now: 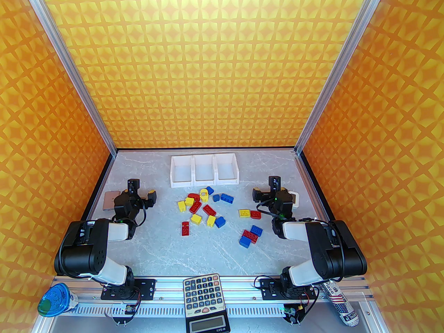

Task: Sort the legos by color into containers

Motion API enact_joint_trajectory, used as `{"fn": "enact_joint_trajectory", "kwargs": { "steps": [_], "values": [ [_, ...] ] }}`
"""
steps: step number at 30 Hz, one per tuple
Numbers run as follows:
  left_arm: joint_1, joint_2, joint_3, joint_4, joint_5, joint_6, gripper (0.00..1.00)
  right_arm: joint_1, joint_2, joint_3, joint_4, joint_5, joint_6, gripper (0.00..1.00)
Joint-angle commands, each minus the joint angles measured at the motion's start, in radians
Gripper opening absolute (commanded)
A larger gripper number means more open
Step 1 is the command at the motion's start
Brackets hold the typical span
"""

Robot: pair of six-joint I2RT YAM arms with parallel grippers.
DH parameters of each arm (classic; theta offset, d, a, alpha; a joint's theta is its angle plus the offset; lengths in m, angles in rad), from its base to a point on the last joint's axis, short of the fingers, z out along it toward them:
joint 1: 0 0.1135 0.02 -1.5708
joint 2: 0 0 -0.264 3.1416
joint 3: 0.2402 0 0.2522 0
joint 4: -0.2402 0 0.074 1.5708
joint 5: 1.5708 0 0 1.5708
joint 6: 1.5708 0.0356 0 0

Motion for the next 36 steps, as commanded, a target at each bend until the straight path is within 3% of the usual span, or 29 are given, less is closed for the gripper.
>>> {"fn": "enact_joint_trajectory", "kwargs": {
  "steps": [1,36],
  "values": [
    [0.008,0.003,0.007,0.010,0.015,0.010,0.99,-0.001,0.005,-0.001,0.023,-0.010,-0.007,0.98],
    [0.011,0.004,0.009,0.002,0.002,0.005,0.99,-0.001,0.005,-0.002,0.025,-0.010,-0.007,0.98]
  ]
}}
